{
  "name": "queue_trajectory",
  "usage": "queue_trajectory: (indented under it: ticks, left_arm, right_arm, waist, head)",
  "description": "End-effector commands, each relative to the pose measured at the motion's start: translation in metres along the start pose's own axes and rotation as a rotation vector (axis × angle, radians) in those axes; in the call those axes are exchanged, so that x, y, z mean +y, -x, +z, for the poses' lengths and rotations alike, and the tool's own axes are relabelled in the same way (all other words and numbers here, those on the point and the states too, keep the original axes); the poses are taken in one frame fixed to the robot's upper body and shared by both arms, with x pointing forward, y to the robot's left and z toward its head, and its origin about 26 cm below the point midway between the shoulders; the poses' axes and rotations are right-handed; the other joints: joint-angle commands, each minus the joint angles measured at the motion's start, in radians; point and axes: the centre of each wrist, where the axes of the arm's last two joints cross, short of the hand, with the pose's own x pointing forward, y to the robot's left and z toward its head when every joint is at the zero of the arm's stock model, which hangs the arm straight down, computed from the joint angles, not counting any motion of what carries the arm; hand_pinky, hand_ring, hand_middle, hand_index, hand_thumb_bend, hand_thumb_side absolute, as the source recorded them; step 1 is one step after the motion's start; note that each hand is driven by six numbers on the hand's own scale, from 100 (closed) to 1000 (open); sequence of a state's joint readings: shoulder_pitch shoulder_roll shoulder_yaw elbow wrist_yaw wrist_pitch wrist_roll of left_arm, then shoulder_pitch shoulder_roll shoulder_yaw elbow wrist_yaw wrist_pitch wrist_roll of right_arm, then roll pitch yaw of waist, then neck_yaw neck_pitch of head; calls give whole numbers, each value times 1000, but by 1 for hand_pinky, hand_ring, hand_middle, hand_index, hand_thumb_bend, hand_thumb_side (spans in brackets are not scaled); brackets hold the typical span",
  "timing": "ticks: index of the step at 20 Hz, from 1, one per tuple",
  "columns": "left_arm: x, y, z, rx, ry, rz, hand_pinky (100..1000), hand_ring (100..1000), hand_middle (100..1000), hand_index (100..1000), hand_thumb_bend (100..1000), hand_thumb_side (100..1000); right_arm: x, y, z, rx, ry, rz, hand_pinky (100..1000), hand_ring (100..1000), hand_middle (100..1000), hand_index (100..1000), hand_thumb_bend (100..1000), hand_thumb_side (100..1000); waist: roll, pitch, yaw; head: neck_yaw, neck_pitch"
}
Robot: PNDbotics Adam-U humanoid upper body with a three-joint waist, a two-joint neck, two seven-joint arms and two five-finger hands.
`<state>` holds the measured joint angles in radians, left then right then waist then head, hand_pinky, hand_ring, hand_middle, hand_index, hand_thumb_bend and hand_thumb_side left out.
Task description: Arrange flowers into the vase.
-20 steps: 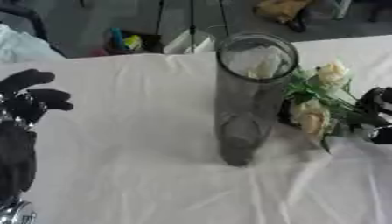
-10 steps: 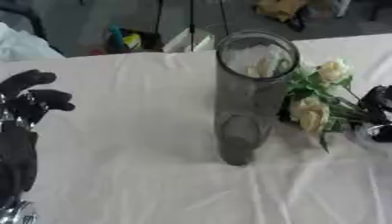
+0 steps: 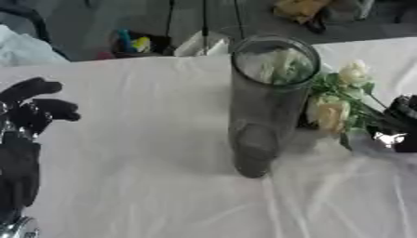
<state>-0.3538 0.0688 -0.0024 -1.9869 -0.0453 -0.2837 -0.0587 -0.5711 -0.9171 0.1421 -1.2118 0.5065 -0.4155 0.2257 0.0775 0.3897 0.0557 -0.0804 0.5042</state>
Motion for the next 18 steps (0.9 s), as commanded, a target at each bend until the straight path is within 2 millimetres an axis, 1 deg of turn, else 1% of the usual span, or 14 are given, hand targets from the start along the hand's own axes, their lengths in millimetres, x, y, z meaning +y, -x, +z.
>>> queue_trajectory:
  ticks: [1, 2, 3, 4, 11, 12, 18]
  left_arm:
    - [-1, -5, -5, -27, 11, 1, 588, 606, 685, 808, 109, 1000]
    - [-1, -5, -5, -27, 11, 1, 588, 604, 683, 808, 109, 1000]
    - [-1, -5, -5, -28, 12, 0, 588, 603, 680, 808, 109, 1000]
    - [-1, -5, -5, -27, 12, 0, 587, 602, 678, 808, 108, 1000]
    - [-1, -5, -5, -25, 17, -2, 586, 595, 669, 807, 107, 1000]
    - [-1, -5, -5, -24, 18, -3, 585, 595, 669, 807, 107, 1000]
    - [-1, -5, -5, -22, 22, -7, 584, 589, 661, 805, 106, 1000]
  right_arm:
    - [-10, 4, 3, -11, 25, 4, 165, 100, 100, 356, 100, 737]
    - [-9, 4, 3, -20, 30, -2, 132, 100, 100, 349, 100, 761]
    - [-9, 4, 3, -31, 39, -10, 100, 100, 100, 344, 100, 808]
    - [-8, 4, 3, -41, 55, -21, 100, 100, 100, 332, 100, 835]
    - [-7, 7, 5, -68, 169, -100, 100, 100, 100, 289, 100, 810]
    - [-8, 7, 5, -73, 189, -112, 100, 100, 100, 284, 100, 815]
    - [-14, 3, 6, -84, 308, -172, 100, 100, 100, 258, 100, 779]
  waist:
    - [6, 0, 2]
    - [6, 0, 2]
    - [6, 1, 2]
    - [6, 1, 2]
    - [6, 1, -1]
    - [6, 1, -1]
    - [4, 0, 2]
  head:
    - [-1, -15]
    - [-1, -15]
    - [0, -15]
    - [0, -15]
    - [2, -14]
    - [2, -14]
    - [4, -14]
